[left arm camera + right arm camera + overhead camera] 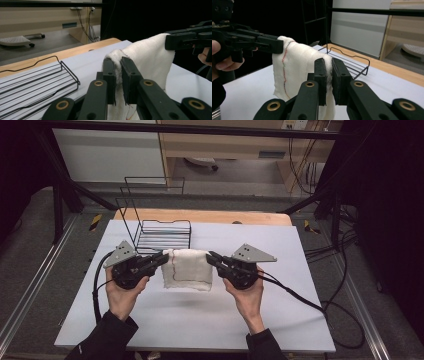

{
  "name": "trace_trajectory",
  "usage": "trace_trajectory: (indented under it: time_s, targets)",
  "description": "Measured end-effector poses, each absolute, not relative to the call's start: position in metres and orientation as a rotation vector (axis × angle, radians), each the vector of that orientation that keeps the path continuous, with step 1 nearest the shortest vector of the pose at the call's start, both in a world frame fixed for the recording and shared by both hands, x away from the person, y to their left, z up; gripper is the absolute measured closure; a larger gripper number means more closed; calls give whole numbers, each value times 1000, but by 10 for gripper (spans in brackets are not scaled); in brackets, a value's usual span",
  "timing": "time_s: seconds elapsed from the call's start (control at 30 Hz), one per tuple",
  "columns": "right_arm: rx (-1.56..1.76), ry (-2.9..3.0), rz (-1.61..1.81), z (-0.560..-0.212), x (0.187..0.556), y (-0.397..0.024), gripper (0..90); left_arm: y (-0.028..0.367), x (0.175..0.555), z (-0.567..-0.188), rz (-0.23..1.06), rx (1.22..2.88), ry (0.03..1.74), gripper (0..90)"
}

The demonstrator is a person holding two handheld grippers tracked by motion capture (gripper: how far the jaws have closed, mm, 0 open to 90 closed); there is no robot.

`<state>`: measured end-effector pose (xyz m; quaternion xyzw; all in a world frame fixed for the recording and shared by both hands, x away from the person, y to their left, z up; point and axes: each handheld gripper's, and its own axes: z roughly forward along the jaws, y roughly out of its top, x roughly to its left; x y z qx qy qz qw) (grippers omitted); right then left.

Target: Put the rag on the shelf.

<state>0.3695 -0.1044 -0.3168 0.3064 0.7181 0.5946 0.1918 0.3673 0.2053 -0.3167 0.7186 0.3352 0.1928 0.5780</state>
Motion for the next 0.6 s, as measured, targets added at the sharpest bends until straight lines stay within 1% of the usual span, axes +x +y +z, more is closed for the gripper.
trace_trajectory:
  time_s: [0.6]
  targets:
    - [804,1934,1708,-293,382,-82,835,224,374,-289,518,1609,783,825]
